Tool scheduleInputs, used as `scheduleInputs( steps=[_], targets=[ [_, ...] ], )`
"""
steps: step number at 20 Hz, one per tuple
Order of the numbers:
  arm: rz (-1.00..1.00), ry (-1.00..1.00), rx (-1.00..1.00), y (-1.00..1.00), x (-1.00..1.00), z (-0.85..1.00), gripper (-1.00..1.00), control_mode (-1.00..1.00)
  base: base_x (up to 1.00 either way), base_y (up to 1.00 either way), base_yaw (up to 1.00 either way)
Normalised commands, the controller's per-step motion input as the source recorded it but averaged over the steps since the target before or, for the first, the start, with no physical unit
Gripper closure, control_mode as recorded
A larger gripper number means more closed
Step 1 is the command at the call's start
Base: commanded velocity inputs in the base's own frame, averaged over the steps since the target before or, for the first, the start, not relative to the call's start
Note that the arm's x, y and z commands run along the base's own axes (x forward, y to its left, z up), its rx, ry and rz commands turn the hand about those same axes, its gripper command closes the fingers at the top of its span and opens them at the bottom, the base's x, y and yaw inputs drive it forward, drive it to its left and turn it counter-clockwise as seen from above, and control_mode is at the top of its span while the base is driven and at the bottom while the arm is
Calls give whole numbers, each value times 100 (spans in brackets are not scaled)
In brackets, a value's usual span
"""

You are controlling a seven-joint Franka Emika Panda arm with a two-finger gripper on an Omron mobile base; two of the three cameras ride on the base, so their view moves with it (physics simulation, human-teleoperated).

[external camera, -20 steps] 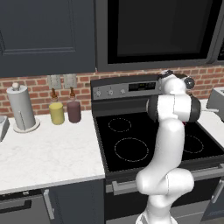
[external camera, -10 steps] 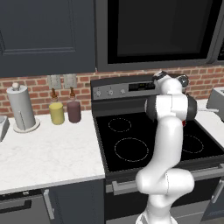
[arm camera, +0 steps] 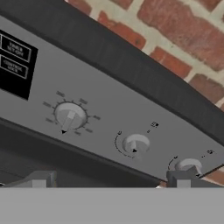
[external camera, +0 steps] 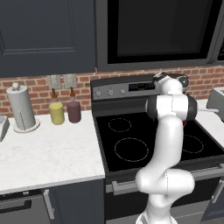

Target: Turn off the rear right burner of the stove.

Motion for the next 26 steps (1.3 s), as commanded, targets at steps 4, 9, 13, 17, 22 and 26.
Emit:
scheduleInputs(
  steps=[4,9,13,17,22,26],
  targets=[
    [0,0,0,-22,1,-5,-100,-100,0,0,0],
    [0,0,0,-24,0,-2,-100,-100,0,0,0],
    [0,0,0,-17,0,0,-100,-100,0,0,0],
    [0,0,0,-2,6,0,-100,-100,0,0,0],
    [0,0,0,0,18,0,-100,-100,0,0,0],
    [0,0,0,0,23,0,-100,-100,0,0,0]
  ],
)
